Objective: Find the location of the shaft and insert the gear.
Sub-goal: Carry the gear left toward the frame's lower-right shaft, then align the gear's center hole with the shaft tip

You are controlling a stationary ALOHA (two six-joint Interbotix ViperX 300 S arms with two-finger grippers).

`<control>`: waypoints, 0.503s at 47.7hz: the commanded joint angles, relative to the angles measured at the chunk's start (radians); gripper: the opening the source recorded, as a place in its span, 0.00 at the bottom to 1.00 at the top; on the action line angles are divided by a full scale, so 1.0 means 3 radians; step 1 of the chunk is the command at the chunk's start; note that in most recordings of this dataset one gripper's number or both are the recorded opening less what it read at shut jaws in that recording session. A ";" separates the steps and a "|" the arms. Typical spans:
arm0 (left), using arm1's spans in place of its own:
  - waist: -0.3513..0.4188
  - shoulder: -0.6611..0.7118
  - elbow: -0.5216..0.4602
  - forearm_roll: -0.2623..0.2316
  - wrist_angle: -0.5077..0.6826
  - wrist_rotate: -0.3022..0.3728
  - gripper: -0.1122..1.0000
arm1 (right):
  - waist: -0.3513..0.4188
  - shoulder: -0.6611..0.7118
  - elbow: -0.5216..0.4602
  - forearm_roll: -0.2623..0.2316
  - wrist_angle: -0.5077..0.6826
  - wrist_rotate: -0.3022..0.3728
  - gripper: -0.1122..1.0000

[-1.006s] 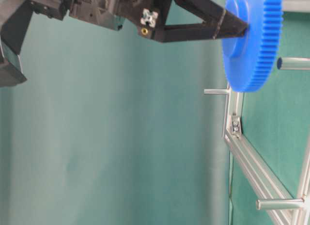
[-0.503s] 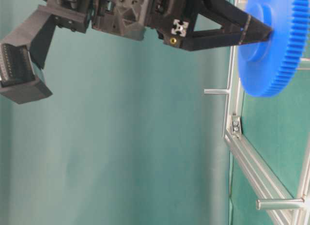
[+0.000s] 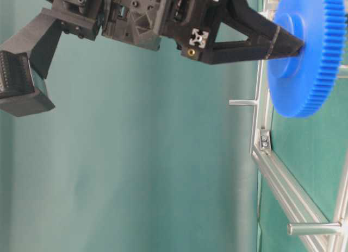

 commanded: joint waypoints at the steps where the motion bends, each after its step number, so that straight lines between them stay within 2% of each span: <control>1: 0.0005 0.0031 -0.0041 -0.0005 -0.0015 0.0000 0.11 | 0.0046 -0.0020 -0.0123 0.0020 -0.0041 0.0005 0.72; 24: 0.0005 0.0031 -0.0041 -0.0005 -0.0015 0.0005 0.11 | 0.0205 0.0169 -0.0353 0.0010 -0.0051 -0.0005 0.72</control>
